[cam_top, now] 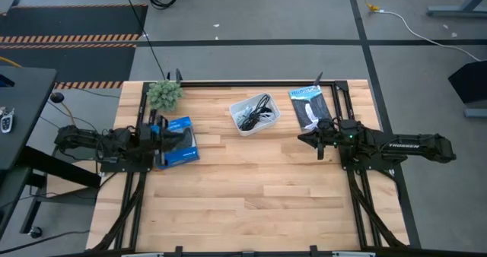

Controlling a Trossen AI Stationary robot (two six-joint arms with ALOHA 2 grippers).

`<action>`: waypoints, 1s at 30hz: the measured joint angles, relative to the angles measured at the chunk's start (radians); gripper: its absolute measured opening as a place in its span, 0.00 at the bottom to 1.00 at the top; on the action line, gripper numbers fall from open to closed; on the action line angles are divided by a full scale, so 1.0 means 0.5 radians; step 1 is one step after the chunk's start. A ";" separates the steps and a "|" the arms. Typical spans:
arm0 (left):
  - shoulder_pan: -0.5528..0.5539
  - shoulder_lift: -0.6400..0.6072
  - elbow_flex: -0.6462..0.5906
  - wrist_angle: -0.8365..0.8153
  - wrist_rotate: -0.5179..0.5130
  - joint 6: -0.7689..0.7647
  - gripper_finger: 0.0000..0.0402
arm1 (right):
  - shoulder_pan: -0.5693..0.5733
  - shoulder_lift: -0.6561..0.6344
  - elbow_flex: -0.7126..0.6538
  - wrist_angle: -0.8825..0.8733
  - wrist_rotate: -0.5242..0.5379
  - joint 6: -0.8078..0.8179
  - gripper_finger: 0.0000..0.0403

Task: Pick and place USB-C Cables
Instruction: Return to Home Position

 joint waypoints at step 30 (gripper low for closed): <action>0.001 0.000 0.000 -0.279 0.196 -0.034 0.11 | 0.000 0.000 0.000 0.000 0.000 0.000 0.05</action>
